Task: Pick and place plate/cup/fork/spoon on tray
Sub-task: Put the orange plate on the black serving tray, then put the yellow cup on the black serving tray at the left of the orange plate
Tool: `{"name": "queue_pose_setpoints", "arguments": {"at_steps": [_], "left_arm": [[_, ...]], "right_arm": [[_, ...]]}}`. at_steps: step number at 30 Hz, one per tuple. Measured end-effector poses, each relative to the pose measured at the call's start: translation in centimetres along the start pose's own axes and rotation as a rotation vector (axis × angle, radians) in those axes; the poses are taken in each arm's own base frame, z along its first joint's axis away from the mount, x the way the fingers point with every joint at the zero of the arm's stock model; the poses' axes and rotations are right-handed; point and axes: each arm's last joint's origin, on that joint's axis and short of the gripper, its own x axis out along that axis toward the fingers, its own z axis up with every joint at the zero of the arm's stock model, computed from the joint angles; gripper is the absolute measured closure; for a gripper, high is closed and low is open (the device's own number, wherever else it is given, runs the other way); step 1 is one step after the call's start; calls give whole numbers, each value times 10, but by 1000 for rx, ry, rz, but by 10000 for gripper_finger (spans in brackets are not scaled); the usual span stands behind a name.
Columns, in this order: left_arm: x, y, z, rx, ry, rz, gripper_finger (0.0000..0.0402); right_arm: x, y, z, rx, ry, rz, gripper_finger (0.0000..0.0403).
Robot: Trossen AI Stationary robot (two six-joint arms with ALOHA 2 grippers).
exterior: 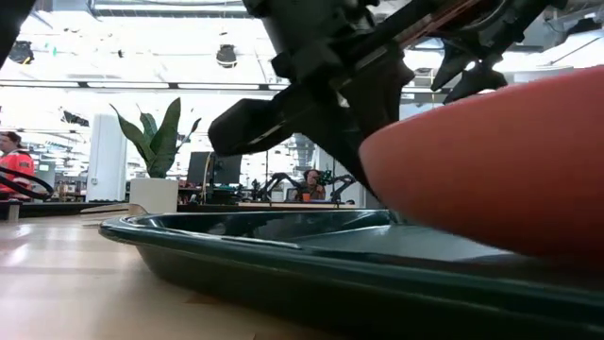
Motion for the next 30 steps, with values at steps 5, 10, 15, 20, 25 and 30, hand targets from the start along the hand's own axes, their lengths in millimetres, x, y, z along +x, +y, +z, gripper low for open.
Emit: {"name": "queue_pose_setpoints", "arguments": {"at_steps": [5,10,15,20,25,30], "left_arm": [[0,-2,1,29,35,-28,400],[1,-1,3,55,31,-25,376],[1,0,7,80,34,-24,321],[2,1,12,86,77,-38,256],[3,2,19,116,84,-40,206],[4,4,25,134,136,-58,163]], "right_arm": [[0,0,0,-1,0,0,143],[0,0,0,-1,0,0,143],[0,0,0,-1,0,0,143],[0,0,0,-1,-1,-1,143],[0,0,0,-1,0,-1,143],[0,0,0,-2,0,-1,143]]}}
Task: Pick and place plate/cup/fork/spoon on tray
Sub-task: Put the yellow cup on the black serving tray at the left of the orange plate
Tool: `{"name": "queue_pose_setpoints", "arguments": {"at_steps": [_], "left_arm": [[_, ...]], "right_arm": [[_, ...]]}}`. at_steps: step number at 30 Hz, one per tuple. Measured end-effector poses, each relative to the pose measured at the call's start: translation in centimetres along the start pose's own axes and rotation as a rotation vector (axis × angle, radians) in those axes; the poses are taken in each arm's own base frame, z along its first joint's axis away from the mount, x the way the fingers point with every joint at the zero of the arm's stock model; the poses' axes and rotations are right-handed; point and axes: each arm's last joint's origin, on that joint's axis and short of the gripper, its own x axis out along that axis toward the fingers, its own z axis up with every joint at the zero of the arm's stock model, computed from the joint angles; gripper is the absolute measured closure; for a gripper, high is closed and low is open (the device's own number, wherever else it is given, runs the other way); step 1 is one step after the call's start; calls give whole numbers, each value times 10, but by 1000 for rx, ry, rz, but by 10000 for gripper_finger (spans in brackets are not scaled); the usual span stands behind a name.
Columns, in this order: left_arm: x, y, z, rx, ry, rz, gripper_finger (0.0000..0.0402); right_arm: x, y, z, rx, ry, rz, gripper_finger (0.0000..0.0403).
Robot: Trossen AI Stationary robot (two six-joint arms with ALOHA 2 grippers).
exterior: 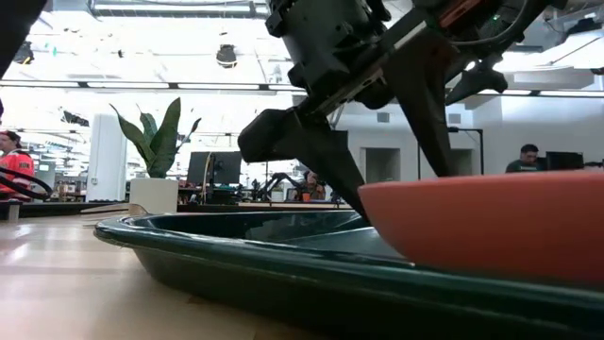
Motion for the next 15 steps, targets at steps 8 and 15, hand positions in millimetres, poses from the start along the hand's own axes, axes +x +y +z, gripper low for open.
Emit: {"name": "queue_pose_setpoints", "arguments": {"at_steps": [8,15], "left_arm": [[-7,0,-1,3,35,2,128],[-48,-1,4,-13,-57,42,127]], "right_arm": [[0,0,0,-3,0,0,143],[0,0,0,-2,-1,-1,143]]}}
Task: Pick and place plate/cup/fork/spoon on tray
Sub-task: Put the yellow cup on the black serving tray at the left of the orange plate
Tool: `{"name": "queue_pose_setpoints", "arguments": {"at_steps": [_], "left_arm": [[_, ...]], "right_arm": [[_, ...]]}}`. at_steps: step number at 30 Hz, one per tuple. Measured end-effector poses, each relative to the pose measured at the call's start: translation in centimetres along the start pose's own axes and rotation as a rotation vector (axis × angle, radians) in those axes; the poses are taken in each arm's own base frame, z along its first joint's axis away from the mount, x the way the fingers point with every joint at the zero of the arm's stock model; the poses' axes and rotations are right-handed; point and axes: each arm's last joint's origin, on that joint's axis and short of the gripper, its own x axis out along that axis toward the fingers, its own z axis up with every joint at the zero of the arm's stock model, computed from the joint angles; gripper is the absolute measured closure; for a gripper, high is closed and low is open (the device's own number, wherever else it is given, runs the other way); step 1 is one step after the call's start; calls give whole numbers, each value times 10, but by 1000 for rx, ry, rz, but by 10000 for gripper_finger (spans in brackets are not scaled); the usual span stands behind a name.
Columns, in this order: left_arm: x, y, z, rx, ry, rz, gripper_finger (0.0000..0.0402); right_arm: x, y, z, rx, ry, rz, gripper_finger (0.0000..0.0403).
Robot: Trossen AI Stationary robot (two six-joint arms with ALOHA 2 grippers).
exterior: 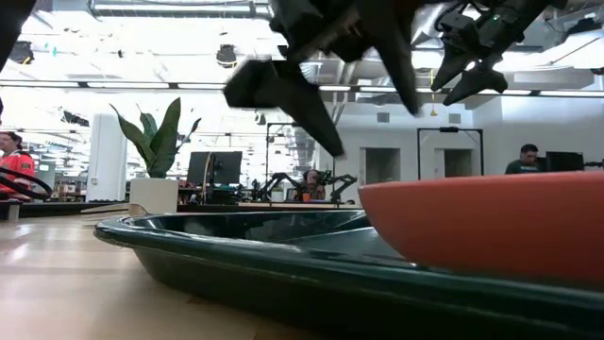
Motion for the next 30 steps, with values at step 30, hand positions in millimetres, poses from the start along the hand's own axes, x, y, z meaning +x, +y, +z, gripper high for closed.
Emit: {"name": "queue_pose_setpoints", "arguments": {"at_steps": [30], "left_arm": [[-191,42,-190,-52,149,374,127]], "right_arm": [[0,0,1,4,-6,2,143]]}}
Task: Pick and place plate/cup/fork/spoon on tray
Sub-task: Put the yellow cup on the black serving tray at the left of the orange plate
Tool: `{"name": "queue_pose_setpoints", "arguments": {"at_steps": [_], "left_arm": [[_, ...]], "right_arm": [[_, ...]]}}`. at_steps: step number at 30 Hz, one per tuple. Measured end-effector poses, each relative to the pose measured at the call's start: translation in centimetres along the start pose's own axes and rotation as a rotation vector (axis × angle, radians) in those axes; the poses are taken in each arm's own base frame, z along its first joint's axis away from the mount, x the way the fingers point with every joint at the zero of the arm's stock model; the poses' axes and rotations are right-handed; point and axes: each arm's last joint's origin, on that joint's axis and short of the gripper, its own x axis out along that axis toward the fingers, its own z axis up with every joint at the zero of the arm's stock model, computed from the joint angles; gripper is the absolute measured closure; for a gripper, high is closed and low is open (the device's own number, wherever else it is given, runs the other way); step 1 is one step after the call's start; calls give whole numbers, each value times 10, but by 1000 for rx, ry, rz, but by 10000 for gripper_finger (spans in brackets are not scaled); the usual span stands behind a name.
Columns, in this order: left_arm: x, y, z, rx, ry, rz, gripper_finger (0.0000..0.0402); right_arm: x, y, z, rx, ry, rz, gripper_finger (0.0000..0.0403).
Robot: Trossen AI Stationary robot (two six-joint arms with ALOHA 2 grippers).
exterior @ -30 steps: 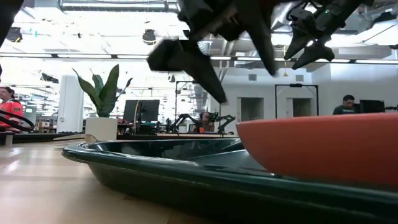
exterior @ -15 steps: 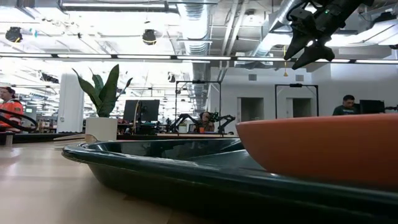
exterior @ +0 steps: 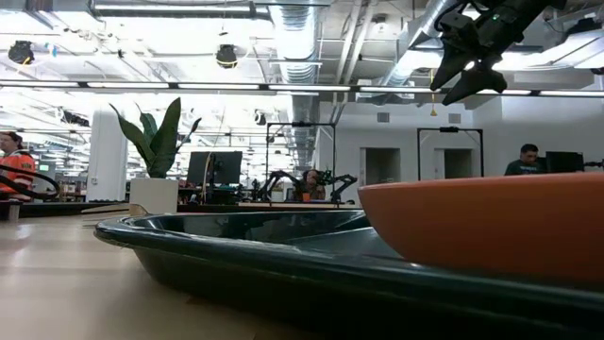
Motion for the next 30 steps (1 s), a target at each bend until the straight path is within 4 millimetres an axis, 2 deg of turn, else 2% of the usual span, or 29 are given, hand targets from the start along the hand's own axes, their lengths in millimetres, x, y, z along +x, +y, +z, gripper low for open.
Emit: {"name": "queue_pose_setpoints", "arguments": {"at_steps": [5,12,17,21,30], "left_arm": [[-4,15,-4,57,-7,13,127],[7,51,-9,15,23,-24,127],[32,62,-9,22,63,-89,127],[49,68,-9,26,74,-59,127],[69,74,-13,127,120,-20,127]], "right_arm": [[6,0,0,0,20,-7,143],[19,0,1,2,69,-26,143],[24,0,1,2,87,-33,143],[25,0,1,2,90,-34,143],[25,0,1,1,91,-34,143]]}}
